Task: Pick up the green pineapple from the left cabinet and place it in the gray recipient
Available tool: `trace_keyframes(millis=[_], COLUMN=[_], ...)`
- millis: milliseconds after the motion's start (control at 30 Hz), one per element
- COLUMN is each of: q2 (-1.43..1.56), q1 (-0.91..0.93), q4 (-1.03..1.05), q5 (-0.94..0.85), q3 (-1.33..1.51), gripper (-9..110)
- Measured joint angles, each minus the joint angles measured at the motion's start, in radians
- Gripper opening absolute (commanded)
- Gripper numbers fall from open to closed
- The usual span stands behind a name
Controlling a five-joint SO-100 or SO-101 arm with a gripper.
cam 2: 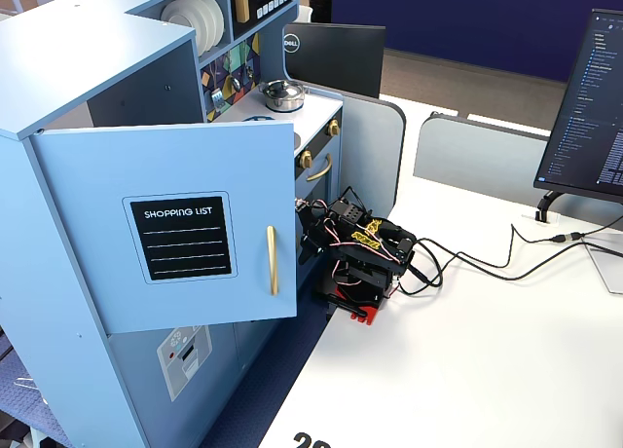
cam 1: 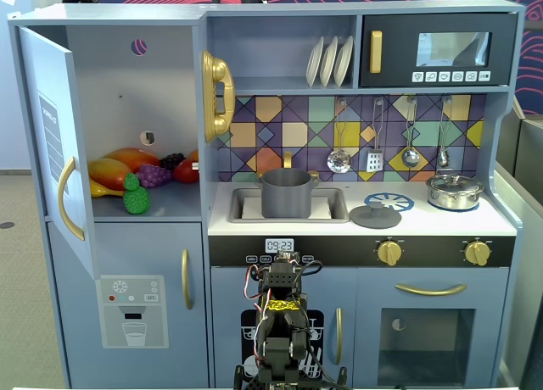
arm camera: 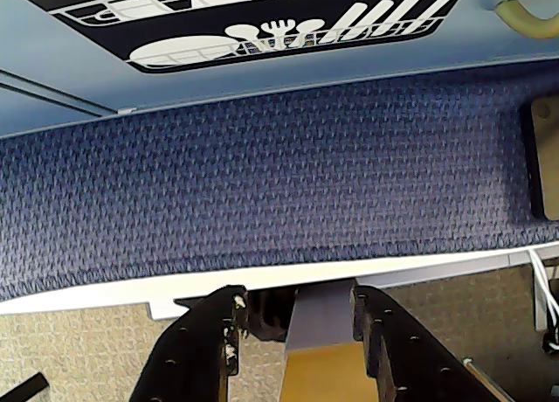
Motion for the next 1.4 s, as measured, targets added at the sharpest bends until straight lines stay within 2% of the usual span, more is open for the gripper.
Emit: trace_keyframes(millis=[433,567,633,733,833,967,1033,1167,1400], q2=[0.0,0.0,-0.005,-0.023,-0.103,-0.288,-0.379,-0.566,-0.811], q1=[0.026,-0.086,-0.184,-0.371,-0.532,-0.63,-0.67,-0.696,-0.742], q4=[0.0,-0.018,-0.057,-0.264,-0.618,-1.092,-1.247,-1.394,-1.494], q5=[-0.009,-0.018,-0.003,0.092,0.124,0.115,0.1,0.069,0.009], q3=[0.0,0.002,0.005,0.006,0.006,-0.084,-0.178,-0.357,-0.529], gripper=[0,0,6,13,20,19,20,25,34])
